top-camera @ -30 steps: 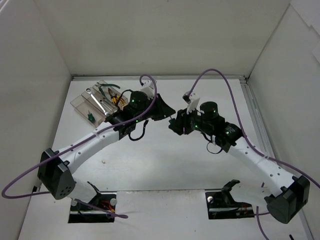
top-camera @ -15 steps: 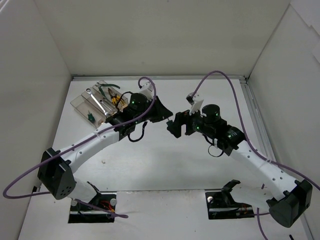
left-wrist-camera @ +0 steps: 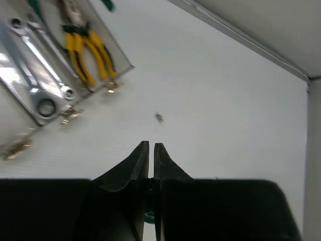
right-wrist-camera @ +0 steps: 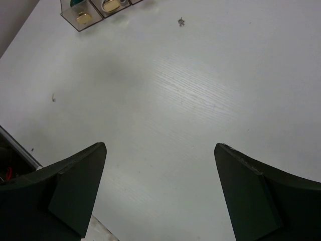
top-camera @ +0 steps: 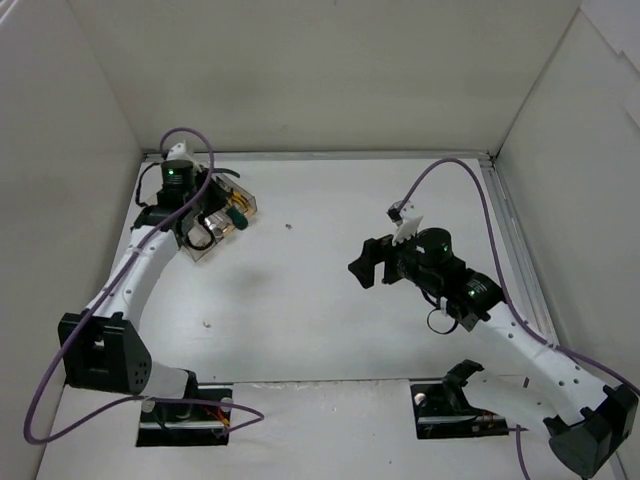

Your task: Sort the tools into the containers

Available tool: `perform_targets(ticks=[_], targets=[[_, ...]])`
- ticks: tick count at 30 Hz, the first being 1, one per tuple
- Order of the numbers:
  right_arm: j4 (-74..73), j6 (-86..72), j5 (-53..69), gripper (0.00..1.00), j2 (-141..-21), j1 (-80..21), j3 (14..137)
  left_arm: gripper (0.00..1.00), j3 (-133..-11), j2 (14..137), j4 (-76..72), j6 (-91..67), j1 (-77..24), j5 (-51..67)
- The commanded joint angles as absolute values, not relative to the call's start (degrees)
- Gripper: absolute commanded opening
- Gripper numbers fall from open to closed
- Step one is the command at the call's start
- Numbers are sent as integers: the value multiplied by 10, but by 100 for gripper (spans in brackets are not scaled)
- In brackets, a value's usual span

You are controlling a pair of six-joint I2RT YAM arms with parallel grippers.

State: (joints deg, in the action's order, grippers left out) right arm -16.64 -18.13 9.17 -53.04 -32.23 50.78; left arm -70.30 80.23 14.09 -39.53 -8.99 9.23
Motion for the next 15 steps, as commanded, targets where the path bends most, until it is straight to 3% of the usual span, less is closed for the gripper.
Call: perform_targets(ticks=[1,15], targets=[[-153,-191,65,88,-506,-326,491,0,-753,823,150,-323,-28,55],[-166,-185,59,89,-509,-323,468,0,-851,1001,177,-305,96,50]])
